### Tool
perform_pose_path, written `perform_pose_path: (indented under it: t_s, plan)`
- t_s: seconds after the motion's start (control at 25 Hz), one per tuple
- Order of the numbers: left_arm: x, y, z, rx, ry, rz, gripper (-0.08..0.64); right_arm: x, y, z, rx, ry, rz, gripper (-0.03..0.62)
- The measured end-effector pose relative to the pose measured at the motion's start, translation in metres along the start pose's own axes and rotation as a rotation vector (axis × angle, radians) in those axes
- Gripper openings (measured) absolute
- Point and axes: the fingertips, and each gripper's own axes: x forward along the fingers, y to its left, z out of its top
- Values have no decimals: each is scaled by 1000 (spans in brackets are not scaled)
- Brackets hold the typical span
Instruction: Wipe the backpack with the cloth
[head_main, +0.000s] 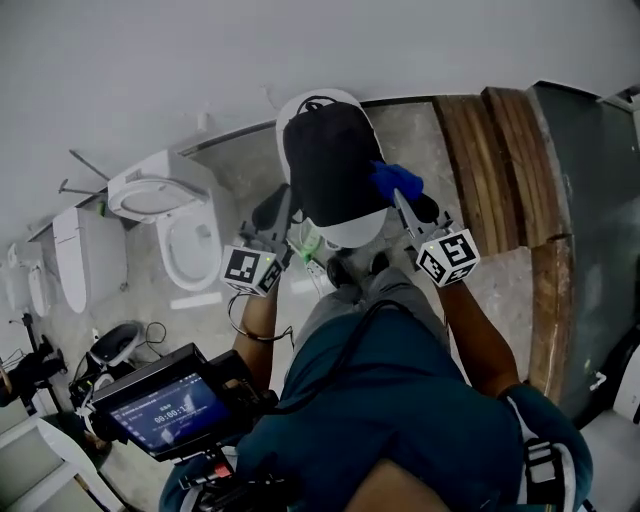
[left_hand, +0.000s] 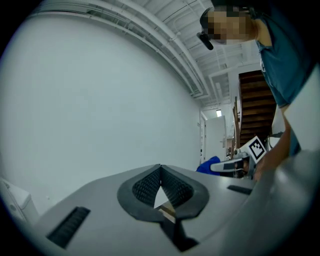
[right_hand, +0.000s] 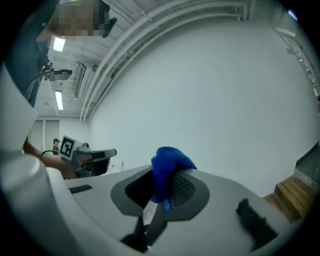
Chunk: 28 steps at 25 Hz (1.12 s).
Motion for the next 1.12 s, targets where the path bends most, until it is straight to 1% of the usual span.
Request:
perform_pose_path:
  t_s: [0.04,0.12,0.2,0.28,0.4,0.44,0.52,0.64,0.76,0.8,0.92,1.12]
  plan:
    - [-9,-12,12,11,-15,-3,5,-14,8,20,-22,-44,1,51]
    - [-38,-52,42,34,-54,-7,5,-63,30,60,-68,-134,8,51]
    - [-62,-90,63,55,-78,-14,5,-106,50,90,-99,-201,20,51]
    - [-70,-104,75,76,-94,-22,5,-120,61,108,-116,-233,42,51]
    - [-74,-104,84,96,-109,-28,5,-120,78,129,-150,-261,78,51]
    - [-78,-112,85,97,-116,-29,5,-129,84,133,-164,-272,85,51]
    - [-93,-155,86,108,-133,-28,5,-170,93,134,-188,-295,88,51]
    - [-125,-242,82,148,-161,-21,5,-251,104,120,-219,-309,88,51]
    - [-157,-310,75,154,-177,-6,5,-314,113,109,-253,-308,93,51]
    - [-163,-322,72,152,-177,-1,5,-324,114,108,-253,-307,97,51]
    - [-175,-339,71,158,-164,17,5,-335,114,105,-236,-288,109,51]
    - [-243,-396,95,180,-166,72,5,-397,151,103,-231,-262,154,51]
